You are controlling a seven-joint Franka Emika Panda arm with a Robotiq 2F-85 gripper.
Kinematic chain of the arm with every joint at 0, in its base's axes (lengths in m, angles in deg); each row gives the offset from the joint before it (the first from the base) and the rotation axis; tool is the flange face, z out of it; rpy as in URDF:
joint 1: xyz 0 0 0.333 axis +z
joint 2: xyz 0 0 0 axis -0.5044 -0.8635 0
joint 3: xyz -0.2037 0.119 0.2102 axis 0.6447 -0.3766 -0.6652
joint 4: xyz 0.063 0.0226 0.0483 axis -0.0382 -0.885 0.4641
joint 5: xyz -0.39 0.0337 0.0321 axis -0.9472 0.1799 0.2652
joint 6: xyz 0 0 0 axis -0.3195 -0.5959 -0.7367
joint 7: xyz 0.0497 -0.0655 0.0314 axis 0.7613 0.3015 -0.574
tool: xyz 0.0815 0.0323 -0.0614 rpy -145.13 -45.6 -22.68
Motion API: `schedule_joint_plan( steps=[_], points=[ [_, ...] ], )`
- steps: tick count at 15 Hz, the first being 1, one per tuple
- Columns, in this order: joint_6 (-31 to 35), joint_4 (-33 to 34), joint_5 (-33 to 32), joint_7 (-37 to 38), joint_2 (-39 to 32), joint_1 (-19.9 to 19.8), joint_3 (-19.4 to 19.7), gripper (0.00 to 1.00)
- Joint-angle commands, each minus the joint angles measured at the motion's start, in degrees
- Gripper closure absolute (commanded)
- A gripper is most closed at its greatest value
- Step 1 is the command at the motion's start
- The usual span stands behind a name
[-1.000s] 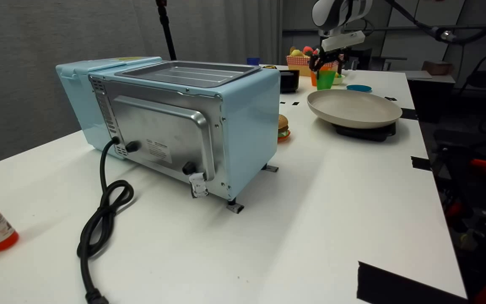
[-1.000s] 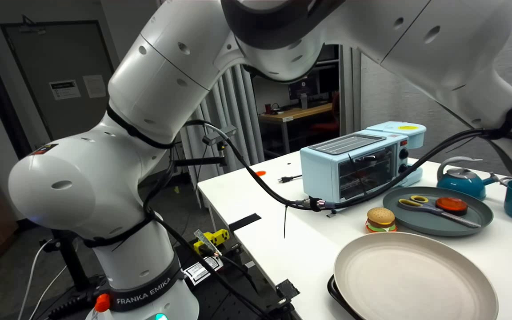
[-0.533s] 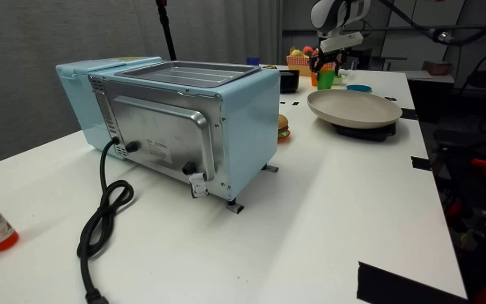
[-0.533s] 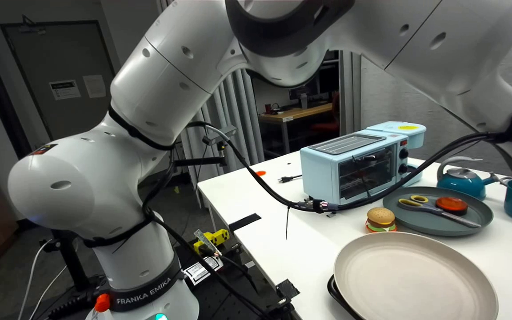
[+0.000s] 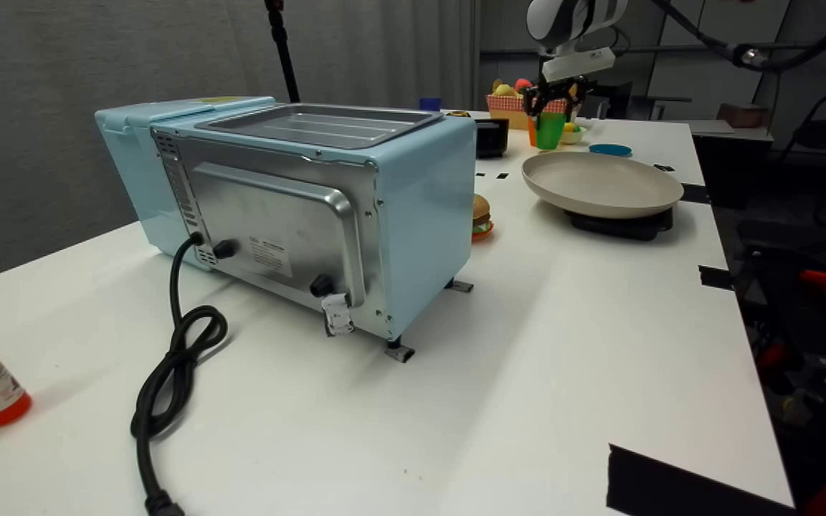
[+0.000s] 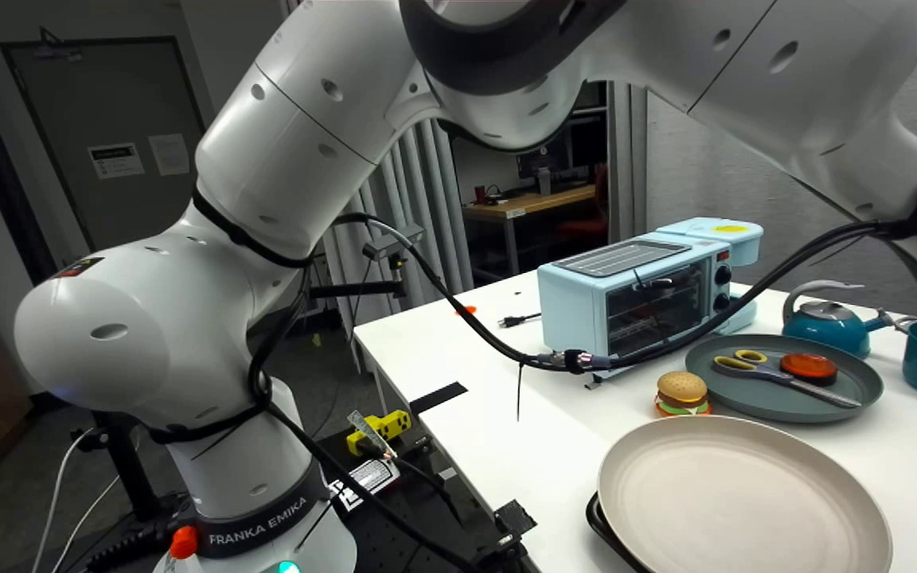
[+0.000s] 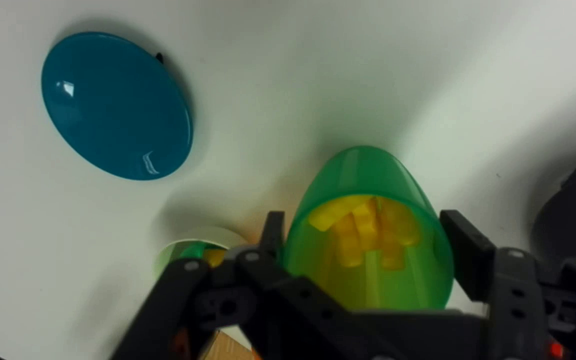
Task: Pour the contents in the green cup on the plate
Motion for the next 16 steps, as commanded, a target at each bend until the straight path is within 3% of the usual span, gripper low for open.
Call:
schedule_joint_plan(
  steps=[1, 16],
  points=[
    [-0.32, -4.19, -0.21, -2.49, 6.43, 0.97, -0.67, 0.47],
    [-1.39, -30.02, -6.14, -11.95, 33.40, 10.76, -4.88, 0.47]
  ],
)
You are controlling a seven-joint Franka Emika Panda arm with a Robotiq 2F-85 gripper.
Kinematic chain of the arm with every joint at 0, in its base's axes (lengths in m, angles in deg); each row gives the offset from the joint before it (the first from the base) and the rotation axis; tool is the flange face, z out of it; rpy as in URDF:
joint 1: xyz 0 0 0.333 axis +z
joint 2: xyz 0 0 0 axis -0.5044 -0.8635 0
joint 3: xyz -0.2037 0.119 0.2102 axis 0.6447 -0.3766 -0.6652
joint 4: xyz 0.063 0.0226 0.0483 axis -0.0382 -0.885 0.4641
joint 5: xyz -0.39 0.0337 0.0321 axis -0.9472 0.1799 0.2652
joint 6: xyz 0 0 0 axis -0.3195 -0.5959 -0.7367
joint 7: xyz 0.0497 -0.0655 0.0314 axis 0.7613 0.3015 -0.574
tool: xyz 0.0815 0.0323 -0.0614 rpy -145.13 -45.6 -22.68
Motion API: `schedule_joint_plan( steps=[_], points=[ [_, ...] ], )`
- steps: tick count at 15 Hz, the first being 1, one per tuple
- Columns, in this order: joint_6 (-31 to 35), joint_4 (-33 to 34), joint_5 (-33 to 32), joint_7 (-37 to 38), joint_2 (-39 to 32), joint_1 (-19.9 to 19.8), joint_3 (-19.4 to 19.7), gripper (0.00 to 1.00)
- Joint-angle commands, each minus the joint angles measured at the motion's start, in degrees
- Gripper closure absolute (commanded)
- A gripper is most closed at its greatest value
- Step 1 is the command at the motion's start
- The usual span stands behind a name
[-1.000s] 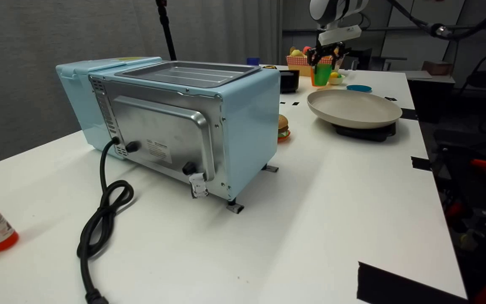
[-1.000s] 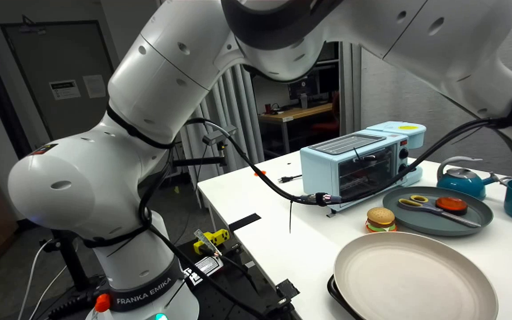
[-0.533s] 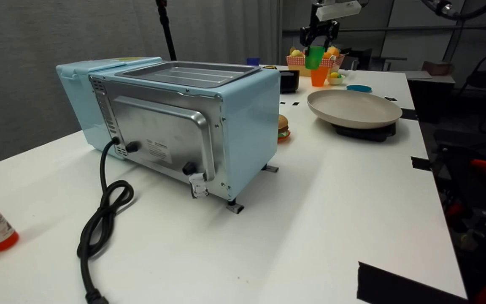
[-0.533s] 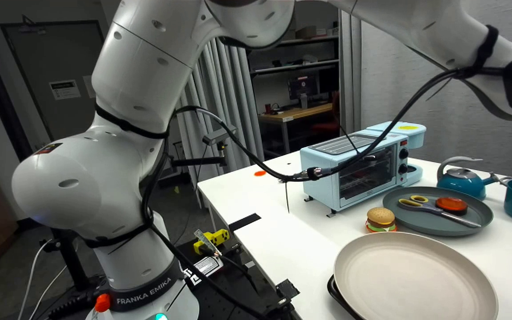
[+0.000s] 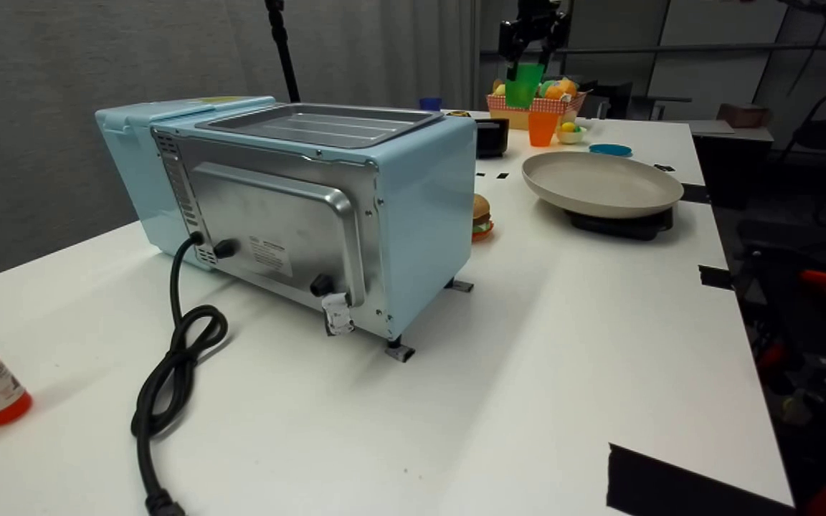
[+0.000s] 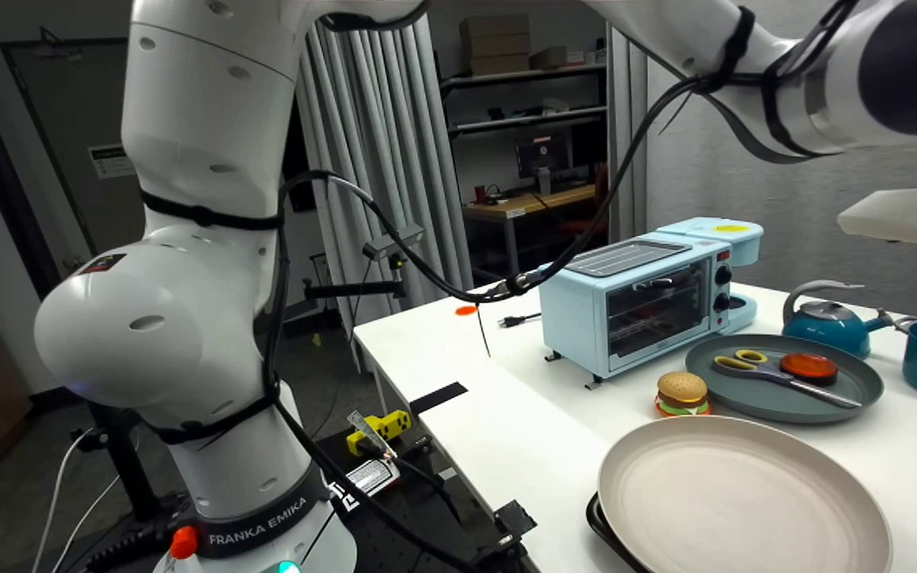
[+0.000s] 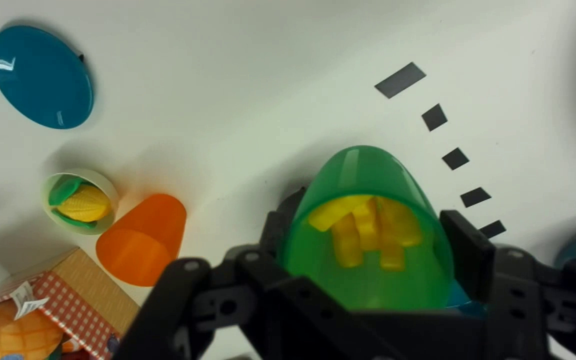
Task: Pour the contents in the green cup on the plate
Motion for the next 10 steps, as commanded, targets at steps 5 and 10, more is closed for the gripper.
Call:
schedule_joint_plan(
  steps=[5, 10],
  points=[
    [-2.94, -17.15, -3.45, -5.53, 15.79, 3.77, -2.47, 0.47],
    [-9.95, -23.10, -3.63, -10.12, 21.20, 4.72, -4.44, 0.47]
  ],
)
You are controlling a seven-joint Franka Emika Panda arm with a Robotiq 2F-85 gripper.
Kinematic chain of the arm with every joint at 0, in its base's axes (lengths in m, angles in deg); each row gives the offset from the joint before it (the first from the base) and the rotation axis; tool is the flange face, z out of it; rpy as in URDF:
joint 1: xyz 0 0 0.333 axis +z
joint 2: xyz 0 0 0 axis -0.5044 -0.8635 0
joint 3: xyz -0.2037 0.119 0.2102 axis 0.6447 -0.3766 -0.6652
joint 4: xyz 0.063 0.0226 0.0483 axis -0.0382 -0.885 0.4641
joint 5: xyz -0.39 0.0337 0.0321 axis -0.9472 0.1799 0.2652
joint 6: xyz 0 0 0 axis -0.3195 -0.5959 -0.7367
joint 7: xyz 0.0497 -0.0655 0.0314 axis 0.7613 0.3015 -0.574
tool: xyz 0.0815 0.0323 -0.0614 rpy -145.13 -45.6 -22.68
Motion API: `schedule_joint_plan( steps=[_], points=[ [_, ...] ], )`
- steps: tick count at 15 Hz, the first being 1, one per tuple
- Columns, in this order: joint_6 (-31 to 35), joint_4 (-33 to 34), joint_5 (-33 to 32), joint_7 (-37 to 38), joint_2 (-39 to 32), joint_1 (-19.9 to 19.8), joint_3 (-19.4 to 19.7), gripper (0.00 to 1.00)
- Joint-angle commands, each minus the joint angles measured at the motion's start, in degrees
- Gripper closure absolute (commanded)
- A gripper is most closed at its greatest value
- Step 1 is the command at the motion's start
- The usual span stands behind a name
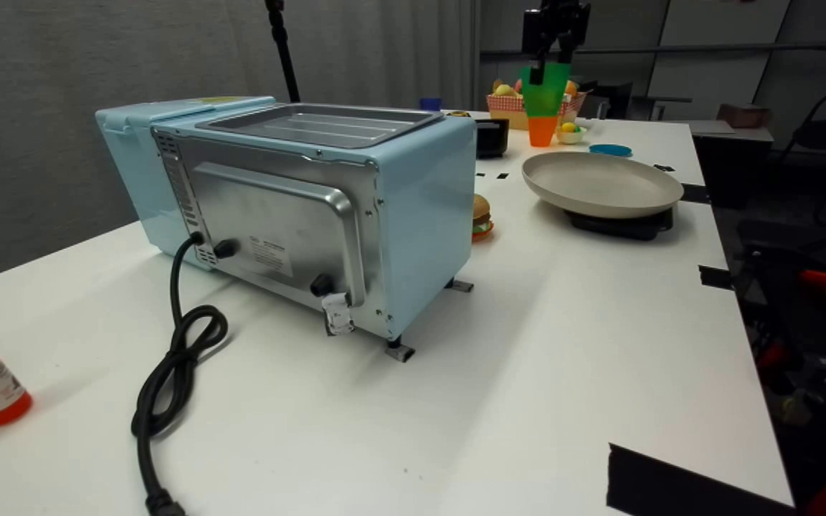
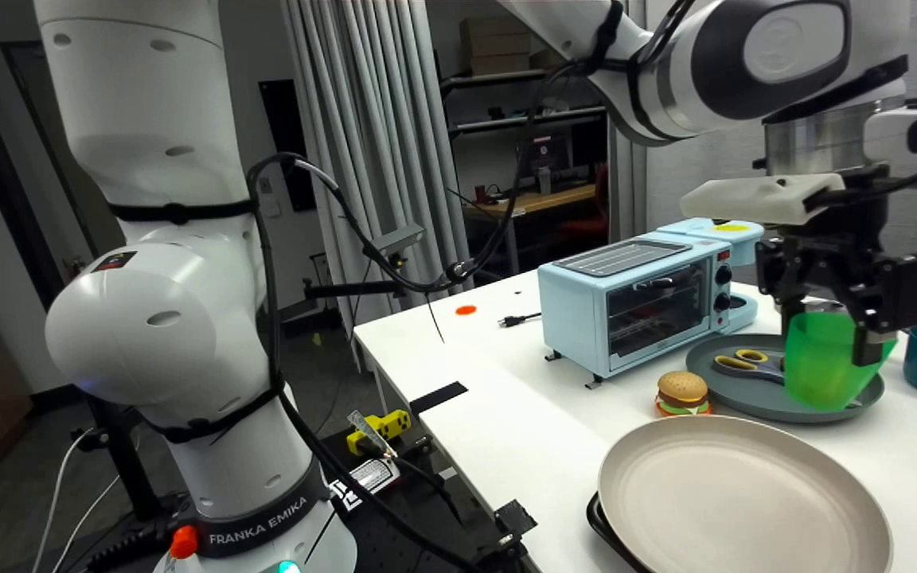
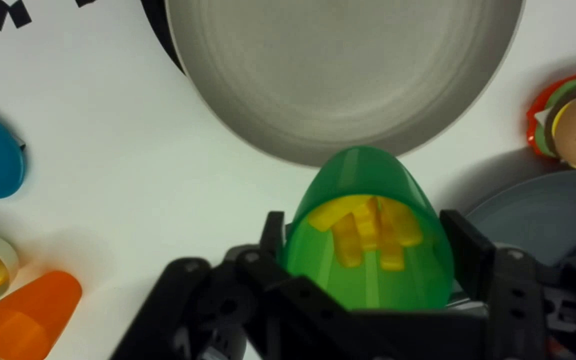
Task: Pour the contents in the green cup on the plate
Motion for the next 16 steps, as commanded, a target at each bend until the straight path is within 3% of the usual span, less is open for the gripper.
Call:
schedule_joint_plan(
  steps=[1, 6, 11, 16],
  points=[
    [-5.63, -5.21, -1.10, -3.73, 5.84, 0.72, -0.90, 0.47],
    [-14.66, -5.90, -1.28, -6.17, 6.75, 0.66, -1.34, 0.47],
    [-25.03, -3.94, -0.39, -8.84, 3.13, 0.19, -0.85, 0.47],
    [-30.62, 0.13, 0.65, -8.90, -2.08, -0.53, -0.38, 0.47]
  ],
)
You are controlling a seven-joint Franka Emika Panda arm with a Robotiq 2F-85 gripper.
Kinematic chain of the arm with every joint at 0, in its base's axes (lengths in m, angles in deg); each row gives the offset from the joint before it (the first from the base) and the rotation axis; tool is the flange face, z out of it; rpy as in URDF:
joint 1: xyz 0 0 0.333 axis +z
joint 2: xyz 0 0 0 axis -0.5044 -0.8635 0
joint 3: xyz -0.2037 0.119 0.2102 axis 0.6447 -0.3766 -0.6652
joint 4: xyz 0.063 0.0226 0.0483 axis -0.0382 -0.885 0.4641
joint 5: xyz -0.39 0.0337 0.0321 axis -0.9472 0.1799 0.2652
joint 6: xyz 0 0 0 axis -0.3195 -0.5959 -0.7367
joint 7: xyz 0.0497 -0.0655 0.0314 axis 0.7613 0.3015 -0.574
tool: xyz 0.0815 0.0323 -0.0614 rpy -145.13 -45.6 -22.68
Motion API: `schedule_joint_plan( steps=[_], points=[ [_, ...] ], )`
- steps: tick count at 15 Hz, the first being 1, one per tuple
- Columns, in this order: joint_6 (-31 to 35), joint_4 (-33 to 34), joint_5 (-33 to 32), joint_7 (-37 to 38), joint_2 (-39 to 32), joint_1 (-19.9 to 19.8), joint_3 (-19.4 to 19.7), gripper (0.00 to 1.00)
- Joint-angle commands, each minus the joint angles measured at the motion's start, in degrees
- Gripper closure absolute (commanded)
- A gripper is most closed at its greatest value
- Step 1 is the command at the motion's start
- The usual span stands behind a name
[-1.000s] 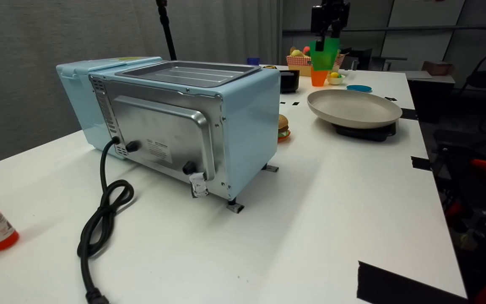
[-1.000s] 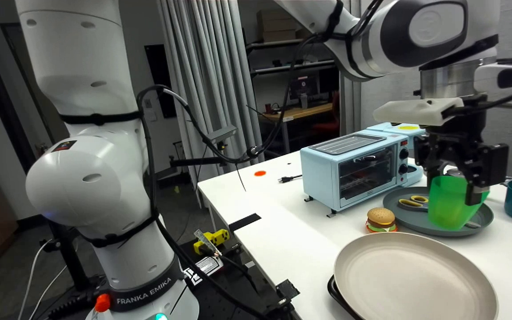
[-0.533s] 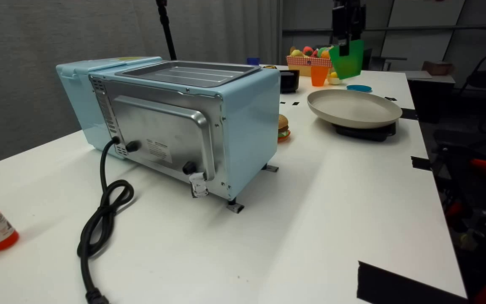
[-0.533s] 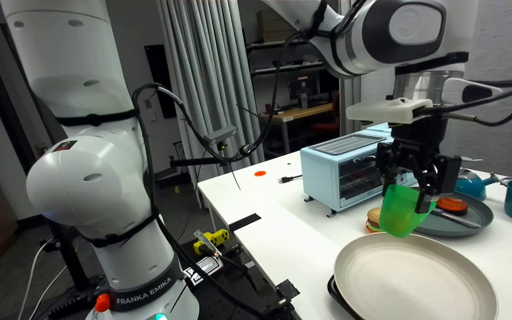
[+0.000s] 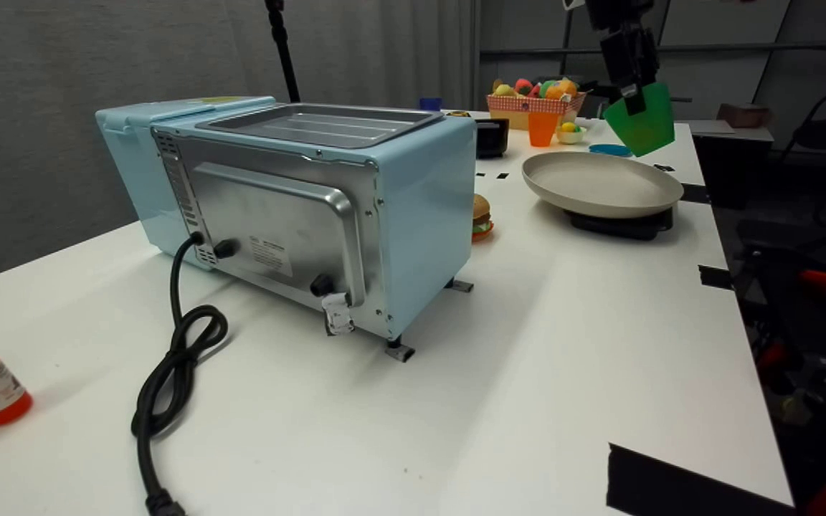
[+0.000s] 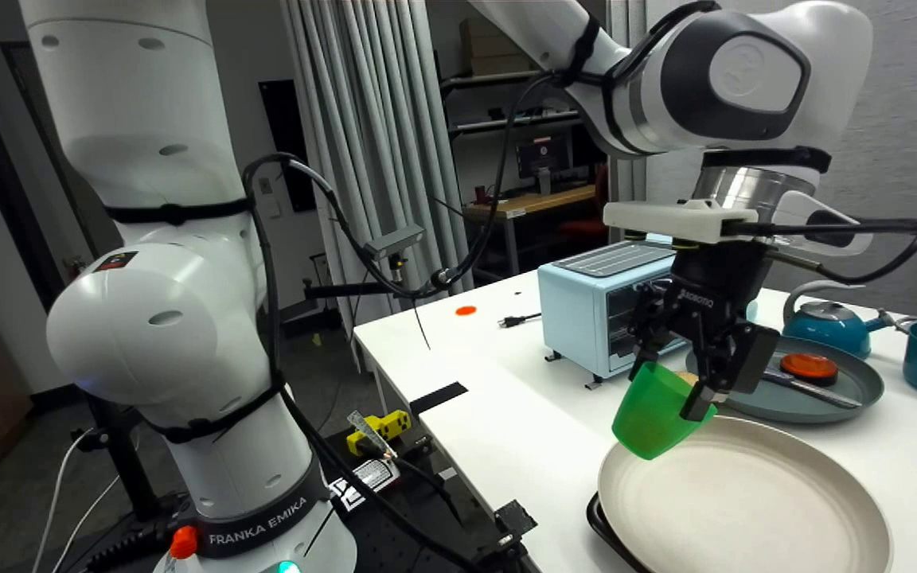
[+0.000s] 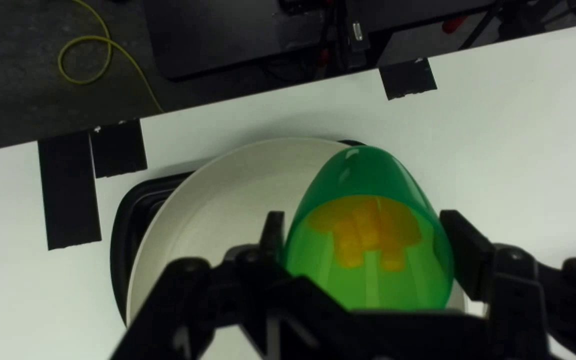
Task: Pour the contents in the green cup on the plate
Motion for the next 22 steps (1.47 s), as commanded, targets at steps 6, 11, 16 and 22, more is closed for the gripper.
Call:
schedule_joint_plan(
  steps=[6, 11, 16, 22],
  points=[
    [-9.71, 15.39, 4.81, -1.39, -15.10, -3.83, 1.21, 0.47],
    [-18.34, 23.54, 9.51, -1.27, -20.99, -5.87, 0.07, 0.47],
    [-27.73, 30.83, 14.63, -0.70, -25.40, -7.63, -0.27, 0.47],
    [-39.25, 37.69, 20.59, 0.46, -31.41, -10.77, -0.25, 0.47]
  ],
)
